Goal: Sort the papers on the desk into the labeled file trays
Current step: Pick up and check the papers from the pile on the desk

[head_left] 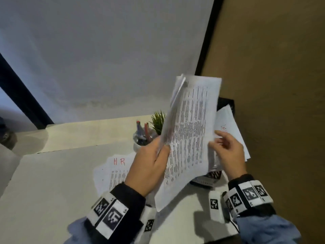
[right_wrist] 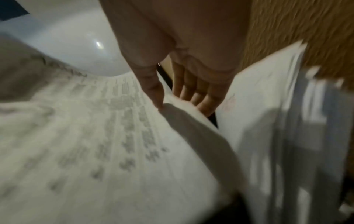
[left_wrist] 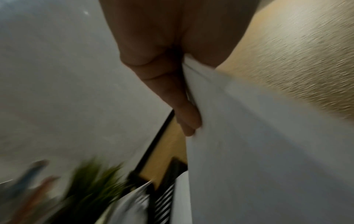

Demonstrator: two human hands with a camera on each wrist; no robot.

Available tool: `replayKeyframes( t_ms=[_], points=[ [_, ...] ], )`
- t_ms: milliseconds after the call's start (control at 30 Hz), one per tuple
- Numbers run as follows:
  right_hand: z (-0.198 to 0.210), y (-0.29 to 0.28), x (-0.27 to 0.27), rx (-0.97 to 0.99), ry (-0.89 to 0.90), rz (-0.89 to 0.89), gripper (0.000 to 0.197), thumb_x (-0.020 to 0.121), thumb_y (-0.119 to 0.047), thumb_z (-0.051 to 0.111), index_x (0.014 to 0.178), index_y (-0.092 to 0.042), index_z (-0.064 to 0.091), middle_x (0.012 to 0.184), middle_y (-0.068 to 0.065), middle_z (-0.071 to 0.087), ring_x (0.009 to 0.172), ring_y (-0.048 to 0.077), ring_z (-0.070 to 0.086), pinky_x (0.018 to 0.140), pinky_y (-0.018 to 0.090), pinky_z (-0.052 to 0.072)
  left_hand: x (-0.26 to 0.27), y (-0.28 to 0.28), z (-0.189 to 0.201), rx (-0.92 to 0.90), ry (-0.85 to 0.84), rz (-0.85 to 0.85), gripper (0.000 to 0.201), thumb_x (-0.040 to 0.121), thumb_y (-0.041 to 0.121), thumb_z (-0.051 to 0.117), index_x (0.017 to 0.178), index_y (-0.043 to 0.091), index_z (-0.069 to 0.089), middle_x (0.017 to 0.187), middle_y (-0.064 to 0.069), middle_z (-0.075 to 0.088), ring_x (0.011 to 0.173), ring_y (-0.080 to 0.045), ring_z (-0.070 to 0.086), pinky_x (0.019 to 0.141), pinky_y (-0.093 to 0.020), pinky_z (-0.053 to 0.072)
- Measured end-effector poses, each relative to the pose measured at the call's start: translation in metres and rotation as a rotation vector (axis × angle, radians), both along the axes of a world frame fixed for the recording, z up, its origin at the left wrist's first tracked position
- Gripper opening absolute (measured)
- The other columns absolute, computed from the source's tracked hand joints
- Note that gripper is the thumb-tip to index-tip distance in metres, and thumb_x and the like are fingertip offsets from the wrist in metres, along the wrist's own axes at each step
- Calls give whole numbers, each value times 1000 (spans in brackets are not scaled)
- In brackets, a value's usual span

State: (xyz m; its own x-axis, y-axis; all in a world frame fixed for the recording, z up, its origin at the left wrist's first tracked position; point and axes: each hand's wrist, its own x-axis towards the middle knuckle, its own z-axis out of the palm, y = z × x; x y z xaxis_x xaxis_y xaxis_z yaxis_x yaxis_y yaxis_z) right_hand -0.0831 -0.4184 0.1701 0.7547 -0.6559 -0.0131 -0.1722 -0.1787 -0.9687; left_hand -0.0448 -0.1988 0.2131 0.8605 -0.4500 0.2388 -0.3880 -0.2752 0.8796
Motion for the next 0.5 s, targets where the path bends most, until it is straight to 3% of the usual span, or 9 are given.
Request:
replayKeyframes(
  t_ms=[67,133,167,233,333,400,500],
  points=[
    [0,-22,-11,-142,47,-232,46,82,-15,65,126,-20,53,115,9,58,105,24,57,90,39,50,-5,-19,14,-14,-102,-24,43,94,10,48,61,36,40,50,10,41,46,-6,36,46,-15,28],
    [-10,-42,-20,-217,253,-349,65,80,-28,68,138,-17,41,134,13,44,124,30,43,102,46,39,-7,-37,21,-26,-181,-38,30,93,8,47,72,29,52,53,13,47,47,-5,40,47,-12,30],
    [-16,-49,-22,-200,374,-344,74,76,-36,70,140,-15,37,138,14,40,128,33,38,105,49,36,-8,-45,23,-17,-210,-35,19,92,10,46,84,22,58,54,13,48,50,-5,43,47,-11,32],
    [-33,-61,-25,-31,467,-290,80,64,-48,74,131,-14,46,130,15,50,118,34,50,100,52,42,-10,-61,25,44,-257,-10,30,87,15,41,111,18,59,58,9,49,52,-9,46,48,-14,36],
    [-43,-64,-25,213,329,-231,47,69,-24,74,112,-10,60,106,12,67,94,29,64,84,45,54,-14,-82,26,129,-321,16,50,81,13,39,129,21,50,57,10,41,46,-11,38,45,-13,30],
    [-37,-60,-24,184,223,-183,33,78,-7,64,111,-8,61,100,14,67,87,28,63,69,35,54,-16,-95,22,159,-323,9,55,82,11,40,136,21,45,68,6,50,51,-11,39,50,-13,31],
    [-29,-57,-22,84,111,-91,29,82,0,58,109,-8,63,100,13,69,88,26,64,72,37,55,-17,-117,5,191,-309,-15,60,84,5,45,141,21,37,78,-9,62,59,-20,49,55,-27,41]
  ],
)
